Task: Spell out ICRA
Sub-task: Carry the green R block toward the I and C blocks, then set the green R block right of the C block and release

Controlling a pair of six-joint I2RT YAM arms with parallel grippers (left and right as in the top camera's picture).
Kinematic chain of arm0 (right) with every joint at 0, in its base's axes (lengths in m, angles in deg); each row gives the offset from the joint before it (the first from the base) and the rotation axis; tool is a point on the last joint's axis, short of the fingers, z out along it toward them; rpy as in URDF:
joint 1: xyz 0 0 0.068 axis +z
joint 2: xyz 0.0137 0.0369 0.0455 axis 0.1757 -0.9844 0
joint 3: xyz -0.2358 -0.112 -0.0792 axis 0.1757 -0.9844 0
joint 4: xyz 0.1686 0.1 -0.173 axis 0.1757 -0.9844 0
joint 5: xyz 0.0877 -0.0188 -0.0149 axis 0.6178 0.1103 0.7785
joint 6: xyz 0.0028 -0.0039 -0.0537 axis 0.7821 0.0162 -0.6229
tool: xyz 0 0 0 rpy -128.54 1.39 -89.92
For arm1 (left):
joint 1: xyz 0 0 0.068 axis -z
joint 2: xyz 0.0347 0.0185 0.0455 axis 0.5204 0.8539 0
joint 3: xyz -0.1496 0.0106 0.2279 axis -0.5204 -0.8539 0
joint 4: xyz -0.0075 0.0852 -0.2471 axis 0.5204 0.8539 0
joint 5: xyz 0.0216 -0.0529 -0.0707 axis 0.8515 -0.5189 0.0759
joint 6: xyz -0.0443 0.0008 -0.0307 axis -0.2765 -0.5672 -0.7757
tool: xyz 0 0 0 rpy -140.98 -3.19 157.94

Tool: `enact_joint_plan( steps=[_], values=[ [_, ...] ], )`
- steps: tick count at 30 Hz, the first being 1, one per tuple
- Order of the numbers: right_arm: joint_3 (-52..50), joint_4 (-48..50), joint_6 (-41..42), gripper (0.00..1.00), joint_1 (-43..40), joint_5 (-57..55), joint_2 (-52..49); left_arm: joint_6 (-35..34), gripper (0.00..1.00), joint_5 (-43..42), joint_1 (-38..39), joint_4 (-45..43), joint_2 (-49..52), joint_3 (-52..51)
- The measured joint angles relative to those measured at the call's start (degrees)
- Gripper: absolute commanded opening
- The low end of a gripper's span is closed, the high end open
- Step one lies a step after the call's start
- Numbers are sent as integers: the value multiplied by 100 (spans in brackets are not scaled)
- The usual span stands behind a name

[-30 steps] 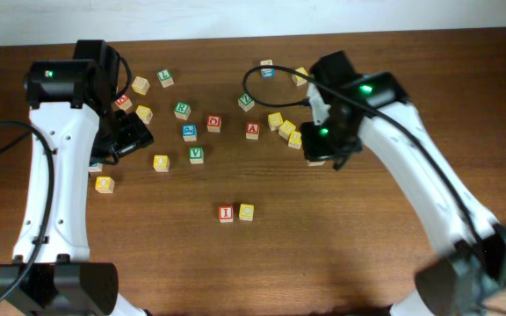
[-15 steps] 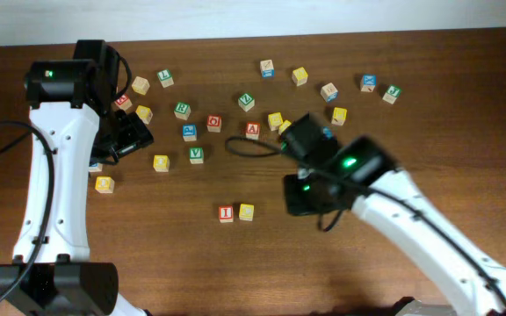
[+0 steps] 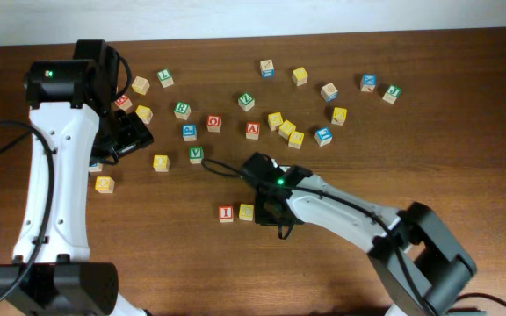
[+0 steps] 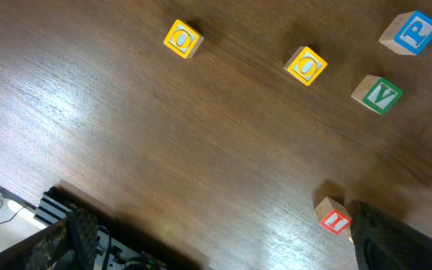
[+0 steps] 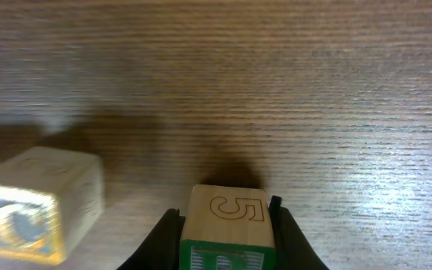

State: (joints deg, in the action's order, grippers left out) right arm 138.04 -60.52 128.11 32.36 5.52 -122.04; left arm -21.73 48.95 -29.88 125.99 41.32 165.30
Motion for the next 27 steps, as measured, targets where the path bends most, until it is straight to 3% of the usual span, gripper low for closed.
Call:
enact_joint_plan(
  steps=[10,15,27],
  values=[
    [-4,367,-348,22,0,-94,-17,0,99,0,0,-2,0,0],
    [-4,367,-448,34,0,-94,-17,0,99,0,0,-2,0,0],
    [39,256,-855,38,0,-94,-17,0,99,0,0,-2,0,0]
  ],
)
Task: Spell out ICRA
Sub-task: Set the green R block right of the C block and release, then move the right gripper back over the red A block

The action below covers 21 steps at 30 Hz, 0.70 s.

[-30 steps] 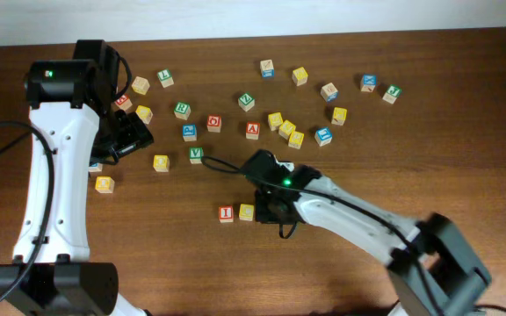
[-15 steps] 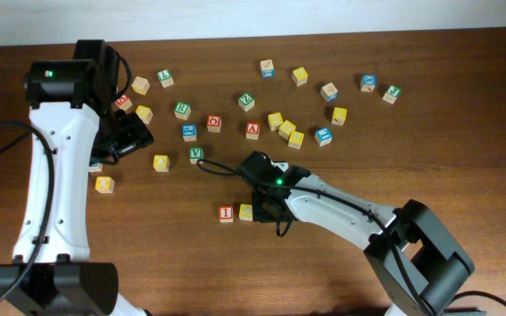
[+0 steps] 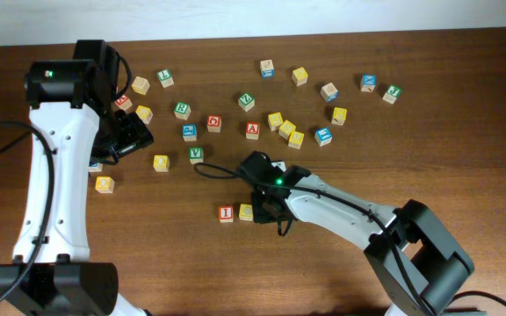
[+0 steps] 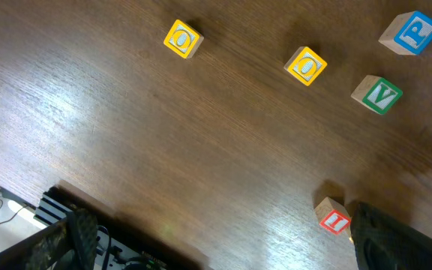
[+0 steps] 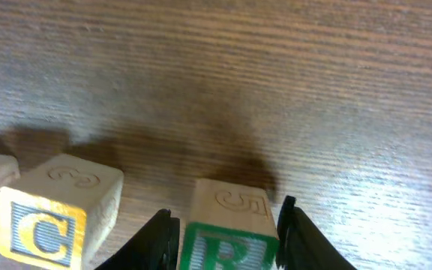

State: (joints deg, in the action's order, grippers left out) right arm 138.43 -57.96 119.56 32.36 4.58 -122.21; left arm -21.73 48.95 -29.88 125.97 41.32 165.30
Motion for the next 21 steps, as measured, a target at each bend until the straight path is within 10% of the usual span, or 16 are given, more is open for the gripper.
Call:
enact_joint_plan(
  steps=[9,21],
  values=[
    [1786,-1711,-155,44,-424,-37,-42,2,99,2,0,0,0,0],
    [3899,-3373,-385,98,-970,-103,1587,0,99,0,0,0,0,0]
  ],
)
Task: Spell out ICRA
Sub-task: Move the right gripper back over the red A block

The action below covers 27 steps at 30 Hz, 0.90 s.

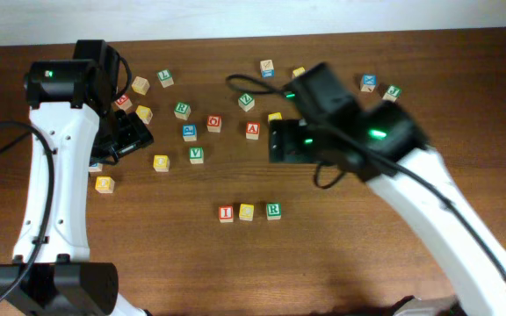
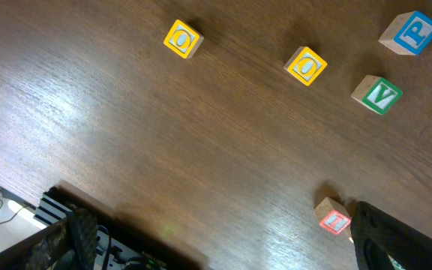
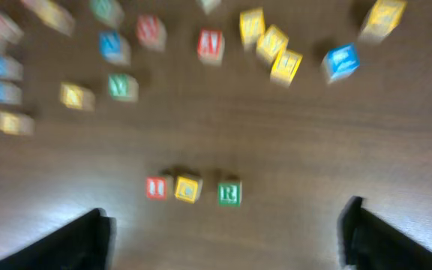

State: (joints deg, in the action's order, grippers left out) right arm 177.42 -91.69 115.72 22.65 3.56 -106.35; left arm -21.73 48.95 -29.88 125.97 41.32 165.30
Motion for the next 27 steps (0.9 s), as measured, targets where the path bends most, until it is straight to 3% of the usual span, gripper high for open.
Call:
enact_joint_plan(
  steps=[4,10,15,20,27],
  values=[
    [72,17,-70,98,-564,-278,498,0,99,0,0,0,0,0],
    [70,264,-428,98,-903,-555,297,0,99,0,0,0,0,0],
    [44,619,-1296,99,-903,-457,-741,0,99,0,0,-2,0,0],
    [24,1274,-2520,98,-901,1025,-1799,2,99,2,0,-2,0,0],
    [7,3200,-868,93,-769,1325,-2688,0,99,0,0,2,0,0]
  ],
)
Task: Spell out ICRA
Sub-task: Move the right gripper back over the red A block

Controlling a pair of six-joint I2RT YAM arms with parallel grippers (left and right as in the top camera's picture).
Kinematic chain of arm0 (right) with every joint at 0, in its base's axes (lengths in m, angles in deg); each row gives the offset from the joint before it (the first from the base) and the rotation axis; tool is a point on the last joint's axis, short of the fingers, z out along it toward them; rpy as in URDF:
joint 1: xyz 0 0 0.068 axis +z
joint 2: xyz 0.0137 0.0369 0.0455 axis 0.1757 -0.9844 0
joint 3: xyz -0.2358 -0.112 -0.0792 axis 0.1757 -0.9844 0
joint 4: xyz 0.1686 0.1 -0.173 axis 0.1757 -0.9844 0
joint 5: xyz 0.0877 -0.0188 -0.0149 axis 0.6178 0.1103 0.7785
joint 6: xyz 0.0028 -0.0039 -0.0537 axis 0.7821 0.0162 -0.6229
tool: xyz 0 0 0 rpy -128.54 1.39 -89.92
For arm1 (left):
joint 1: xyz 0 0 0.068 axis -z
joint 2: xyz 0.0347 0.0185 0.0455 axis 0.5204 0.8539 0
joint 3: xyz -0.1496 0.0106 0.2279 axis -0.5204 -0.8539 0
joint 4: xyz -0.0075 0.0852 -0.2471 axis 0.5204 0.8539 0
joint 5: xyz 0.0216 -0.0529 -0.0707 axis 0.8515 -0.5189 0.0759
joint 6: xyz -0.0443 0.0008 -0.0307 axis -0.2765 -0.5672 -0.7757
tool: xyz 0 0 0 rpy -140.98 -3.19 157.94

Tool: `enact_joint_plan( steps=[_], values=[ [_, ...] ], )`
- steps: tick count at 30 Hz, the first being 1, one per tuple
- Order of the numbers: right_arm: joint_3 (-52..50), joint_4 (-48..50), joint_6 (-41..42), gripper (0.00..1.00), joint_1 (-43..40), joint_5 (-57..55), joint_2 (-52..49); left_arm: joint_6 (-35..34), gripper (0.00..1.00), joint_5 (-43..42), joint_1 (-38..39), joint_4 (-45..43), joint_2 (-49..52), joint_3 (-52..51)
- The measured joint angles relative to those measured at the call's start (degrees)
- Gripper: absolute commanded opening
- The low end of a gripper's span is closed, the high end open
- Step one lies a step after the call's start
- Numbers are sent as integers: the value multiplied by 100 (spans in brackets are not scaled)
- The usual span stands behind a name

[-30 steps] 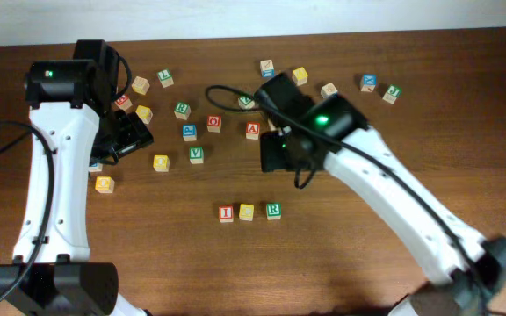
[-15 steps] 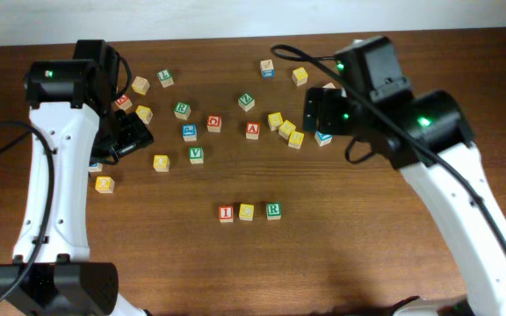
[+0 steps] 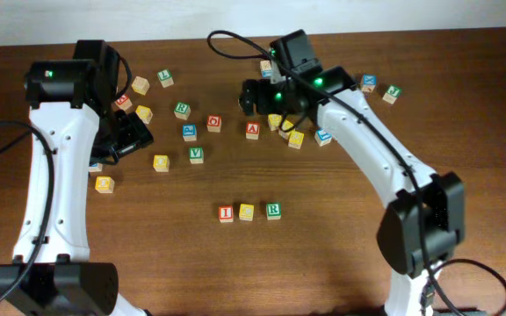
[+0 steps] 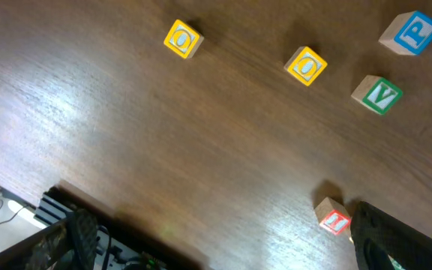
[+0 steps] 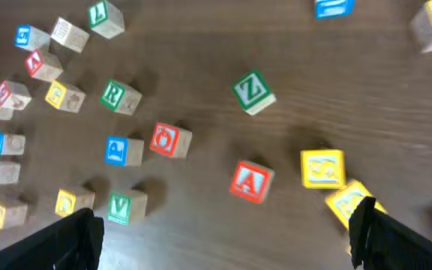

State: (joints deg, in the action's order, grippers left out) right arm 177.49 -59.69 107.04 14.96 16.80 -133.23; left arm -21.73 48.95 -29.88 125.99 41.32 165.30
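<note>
Three blocks stand in a row near the table's front: red I (image 3: pixel 226 212), yellow C (image 3: pixel 247 211), green R (image 3: pixel 273 211). The red A block (image 3: pixel 252 129) lies among the loose blocks at the back and also shows as red A (image 5: pixel 250 181) in the right wrist view. My right gripper (image 3: pixel 251 98) hangs high over that scatter, and the right gripper (image 5: pixel 226 241) is wide open and empty, with the A just ahead of its fingers. My left gripper (image 3: pixel 134 139) is at the far left; the left gripper (image 4: pixel 223 247) is open and empty, with the red I (image 4: pixel 334 219) by its right finger.
Several loose letter blocks lie across the back, among them a green Z (image 5: pixel 253 91), a red O (image 5: pixel 166 140), a green V (image 5: pixel 124 207) and yellow blocks (image 5: pixel 322 168). Two yellow O blocks (image 4: pixel 305 65) sit at the left. The table edge (image 4: pixel 88 206) runs under the left wrist.
My right gripper was above the middle of the table and is now farther back and left, over the loose blocks near the red A. The left arm and the I, C, R row are unchanged.
My right gripper was low and shut on the green R block right of the yellow C. Then its fingers stood apart around the R on the table. Then it was high above the finished I, C, R row, and now it is open over the back scatter.
</note>
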Motion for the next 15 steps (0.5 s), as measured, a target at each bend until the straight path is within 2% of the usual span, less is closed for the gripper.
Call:
enact_joint_plan(
  steps=[4,8,10,12,15],
  values=[
    [0,264,697,92,437,-601,-807,0,99,0,0,-2,0,0],
    [0,319,1294,81,769,-1569,-1067,0,99,0,0,0,0,0],
    [0,422,1458,80,831,-1886,-1132,0,99,0,0,0,0,0],
    [0,474,1554,79,831,-1971,-1322,2,99,0,0,0,0,0],
    [0,476,1598,69,831,-1991,-1517,0,99,0,0,-2,0,0]
  ],
)
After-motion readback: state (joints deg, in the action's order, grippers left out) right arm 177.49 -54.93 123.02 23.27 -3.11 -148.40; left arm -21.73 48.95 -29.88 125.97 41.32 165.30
